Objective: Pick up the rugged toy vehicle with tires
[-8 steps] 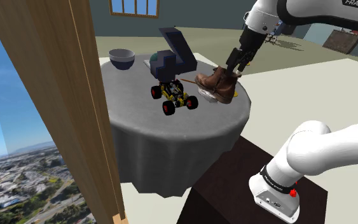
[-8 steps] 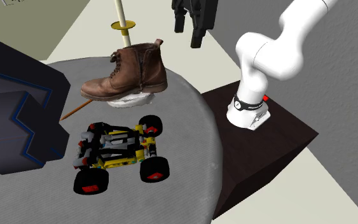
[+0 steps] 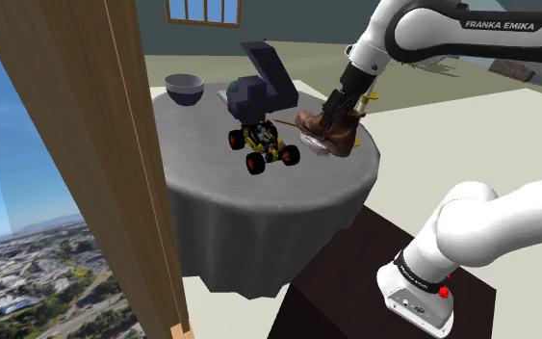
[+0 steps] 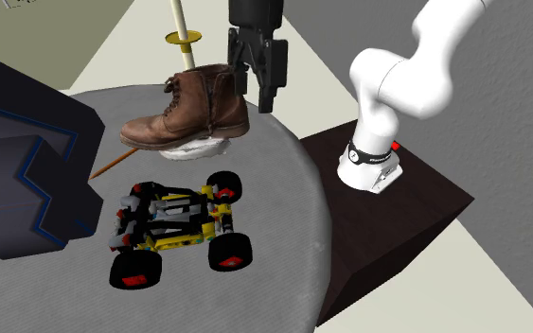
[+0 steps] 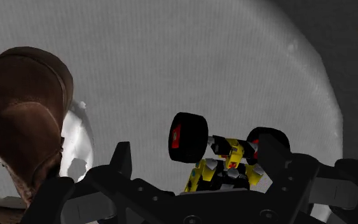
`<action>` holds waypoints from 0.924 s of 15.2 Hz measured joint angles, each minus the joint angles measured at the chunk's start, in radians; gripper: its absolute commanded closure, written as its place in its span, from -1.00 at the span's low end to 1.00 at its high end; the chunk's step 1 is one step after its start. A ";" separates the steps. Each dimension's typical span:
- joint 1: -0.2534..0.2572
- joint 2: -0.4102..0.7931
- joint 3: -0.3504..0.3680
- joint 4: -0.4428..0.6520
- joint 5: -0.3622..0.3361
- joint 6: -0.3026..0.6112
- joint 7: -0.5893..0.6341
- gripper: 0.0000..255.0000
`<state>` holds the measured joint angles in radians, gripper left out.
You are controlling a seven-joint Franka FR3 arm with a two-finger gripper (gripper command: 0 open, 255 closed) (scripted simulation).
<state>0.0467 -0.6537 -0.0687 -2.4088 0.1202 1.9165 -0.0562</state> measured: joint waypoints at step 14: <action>0.177 0.307 -0.189 -0.056 0.336 0.349 -0.414 -1.00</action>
<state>0.2240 -0.3468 -0.2581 -2.4650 0.4558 2.2654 -0.4700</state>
